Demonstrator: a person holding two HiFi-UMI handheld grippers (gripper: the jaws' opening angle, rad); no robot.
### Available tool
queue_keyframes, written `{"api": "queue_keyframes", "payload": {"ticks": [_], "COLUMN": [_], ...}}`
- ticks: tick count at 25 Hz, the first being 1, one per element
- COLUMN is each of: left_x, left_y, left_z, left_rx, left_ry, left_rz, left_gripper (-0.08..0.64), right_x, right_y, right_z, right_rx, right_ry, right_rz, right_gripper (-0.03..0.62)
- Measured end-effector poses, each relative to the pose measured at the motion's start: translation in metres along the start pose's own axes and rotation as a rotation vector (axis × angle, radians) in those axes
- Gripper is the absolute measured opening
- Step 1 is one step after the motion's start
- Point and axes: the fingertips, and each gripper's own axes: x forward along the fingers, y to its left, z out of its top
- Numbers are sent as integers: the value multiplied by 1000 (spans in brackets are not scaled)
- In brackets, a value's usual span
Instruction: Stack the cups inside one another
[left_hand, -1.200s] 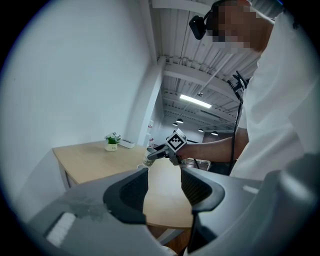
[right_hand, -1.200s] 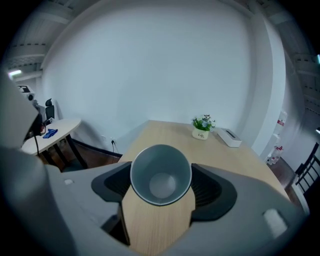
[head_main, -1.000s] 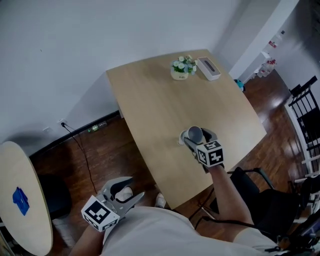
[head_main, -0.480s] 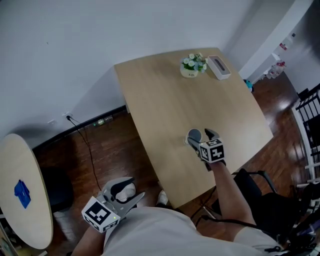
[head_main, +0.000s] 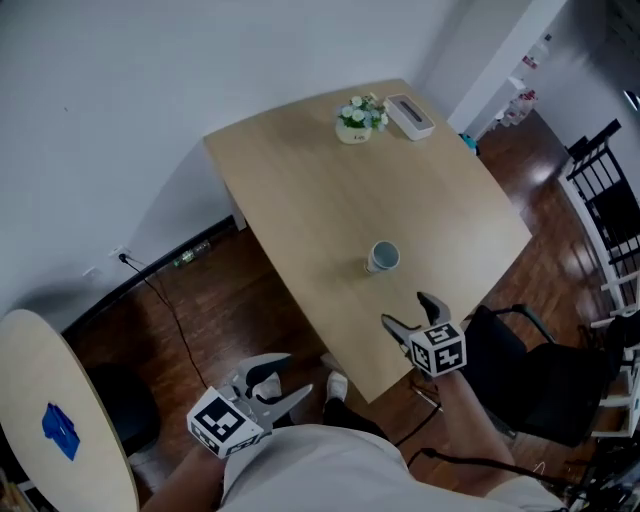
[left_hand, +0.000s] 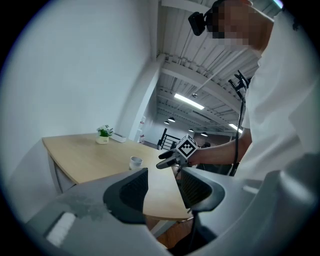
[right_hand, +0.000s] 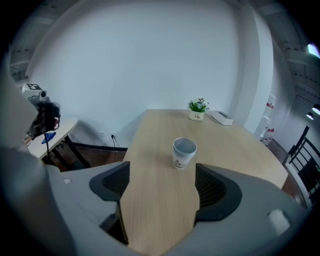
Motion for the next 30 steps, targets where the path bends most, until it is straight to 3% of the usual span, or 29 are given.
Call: {"api": "queue_keyframes", "payload": {"ticks": [3, 5, 10, 15, 17, 23, 30], "left_x": [0, -2, 1, -3, -4, -17, -50], "left_y": [-1, 2, -8, -60, -87, -169, -231], "left_z": [-13, -20, -6, -9, -18, -54, -83], "left_rx": [19, 26, 105, 174, 176, 166, 174], "left_ry": [32, 49, 15, -34, -47, -8, 10], "left_rz": [-105, -133, -68, -35, -33, -47, -29], "left_gripper": [219, 218, 216, 217, 218, 218, 218], "right_x": [-29, -45, -93, -141, -161, -227, -272], "right_y": [25, 42, 80, 134, 151, 188, 214], "right_z": [-25, -41, -88, -116, -131, -182, -223], "right_rx": [59, 72, 86, 79, 40, 67, 72], "right_ry": [0, -4, 6, -79, -100, -135, -164], "right_rz": [-37, -65, -77, -14, -5, 8, 5], "right_gripper": [405, 405, 405, 405, 405, 405, 405]}}
